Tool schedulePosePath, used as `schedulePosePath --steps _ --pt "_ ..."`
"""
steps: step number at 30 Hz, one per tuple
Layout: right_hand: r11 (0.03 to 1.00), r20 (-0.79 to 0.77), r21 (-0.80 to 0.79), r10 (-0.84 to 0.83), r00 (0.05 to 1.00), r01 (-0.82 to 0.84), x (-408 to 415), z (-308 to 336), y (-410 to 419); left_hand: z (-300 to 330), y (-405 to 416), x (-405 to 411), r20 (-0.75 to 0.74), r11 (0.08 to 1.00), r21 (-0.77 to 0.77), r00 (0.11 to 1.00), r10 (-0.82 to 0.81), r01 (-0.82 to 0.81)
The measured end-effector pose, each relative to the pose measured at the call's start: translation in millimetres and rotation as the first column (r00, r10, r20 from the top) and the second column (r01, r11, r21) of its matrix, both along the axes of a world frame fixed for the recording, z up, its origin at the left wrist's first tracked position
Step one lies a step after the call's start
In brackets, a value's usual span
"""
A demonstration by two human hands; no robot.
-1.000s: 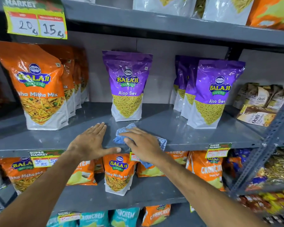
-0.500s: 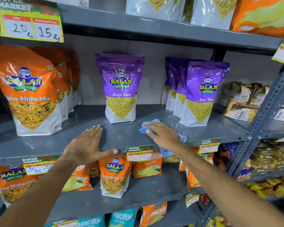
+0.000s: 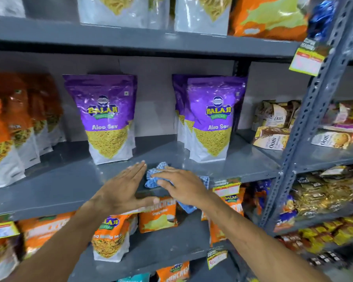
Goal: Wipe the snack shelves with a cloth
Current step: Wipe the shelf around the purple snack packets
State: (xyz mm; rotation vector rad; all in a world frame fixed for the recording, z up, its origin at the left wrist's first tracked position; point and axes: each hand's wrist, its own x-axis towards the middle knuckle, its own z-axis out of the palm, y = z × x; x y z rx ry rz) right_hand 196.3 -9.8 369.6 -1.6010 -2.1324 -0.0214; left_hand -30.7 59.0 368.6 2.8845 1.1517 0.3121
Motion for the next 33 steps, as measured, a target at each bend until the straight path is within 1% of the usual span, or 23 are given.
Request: schedulePosePath --steps 3,7,8,9,10,11,12,13,14,16,19,20,21,23,25,27,30,33 --pt "1.0 -0.025 0.01 -0.014 1.0 0.014 52.0 -6.4 -9.9 0.9 0.4 55.6 -0.017 1.0 -0.027 1.0 0.008 -0.008" --pt "1.0 -0.045 0.015 0.015 0.999 -0.014 115.5 -9.2 -32.6 -1.6 0.0 106.5 0.004 0.993 -0.083 0.997 0.081 -0.081" --pt "1.0 -0.097 0.01 0.02 0.995 -0.019 131.9 -8.4 -39.4 -3.3 1.2 115.0 -0.004 0.99 -0.097 0.995 0.104 -0.104" --pt "1.0 -0.192 0.014 0.004 0.981 -0.002 148.5 -6.1 -46.1 -4.7 1.8 121.6 -0.014 0.987 -0.104 0.992 0.122 -0.123" --pt "0.998 -0.304 0.044 -0.031 0.952 0.047 167.0 -4.1 -49.8 -7.1 3.3 126.2 -0.028 0.985 -0.101 0.99 0.139 -0.141" --pt "0.985 -0.408 0.112 -0.077 0.91 0.134 185.5 -0.1 -52.1 -9.2 3.7 129.2 -0.039 0.984 -0.089 0.987 0.154 -0.157" --pt "0.949 -0.486 0.195 -0.126 0.865 0.247 205.2 3.8 -48.4 -10.8 3.3 130.9 -0.045 0.982 -0.074 0.984 0.17 -0.173" --pt "0.903 -0.545 0.241 -0.177 0.819 0.356 223.8 8.9 -40.4 -11.9 2.4 132.0 -0.052 0.981 -0.063 0.982 0.182 -0.185" --pt "0.862 -0.594 0.23 -0.243 0.767 0.451 241.4 15.1 -27.2 -11.9 0.3 132.1 -0.061 0.979 -0.059 0.98 0.19 -0.194" --pt "0.806 -0.637 0.096 -0.401 0.659 0.583 267.9 27.0 11.4 -9.6 -3.5 131.5 -0.079 0.978 -0.067 0.978 0.193 -0.199" --pt "0.749 -0.657 -0.084 -0.537 0.529 0.657 295.5 42.4 80.4 -6.5 -5.1 131.7 -0.089 0.977 -0.063 0.977 0.196 -0.202" --pt "0.738 -0.641 -0.127 -0.571 0.513 0.663 302.8 46.0 100.0 -6.8 -4.6 131.7 -0.094 0.977 -0.058 0.975 0.2 -0.206" --pt "0.738 -0.597 -0.154 -0.599 0.534 0.657 310.2 46.4 118.9 -6.7 -4.5 131.6 -0.097 0.976 -0.056 0.974 0.203 -0.209" --pt "0.786 -0.414 -0.201 -0.609 0.677 0.584 321.1 41.4 149.8 -6.8 -4.1 131.2 -0.103 0.975 -0.062 0.973 0.209 -0.216" --pt "0.846 -0.208 -0.185 -0.531 0.822 0.5 327.8 33.1 172.9 -6.8 -3.9 131.0 -0.092 0.973 -0.074 0.973 0.214 -0.22" --pt "0.902 -0.105 -0.174 -0.416 0.903 0.395 336.6 26.4 192.1 -7.7 -2.6 131.5 -0.074 0.973 -0.068 0.974 0.215 -0.22" --pt "0.93 -0.026 -0.175 -0.331 0.943 0.322 340.6 26.1 205.0 -10.0 -1.2 130.9 -0.076 0.975 -0.062 0.975 0.21 -0.215" --pt "0.937 -0.044 -0.204 -0.298 0.954 0.283 336.2 30.0 200.5 -9.6 -1.7 130.3 -0.083 0.973 -0.08 0.974 0.211 -0.218"
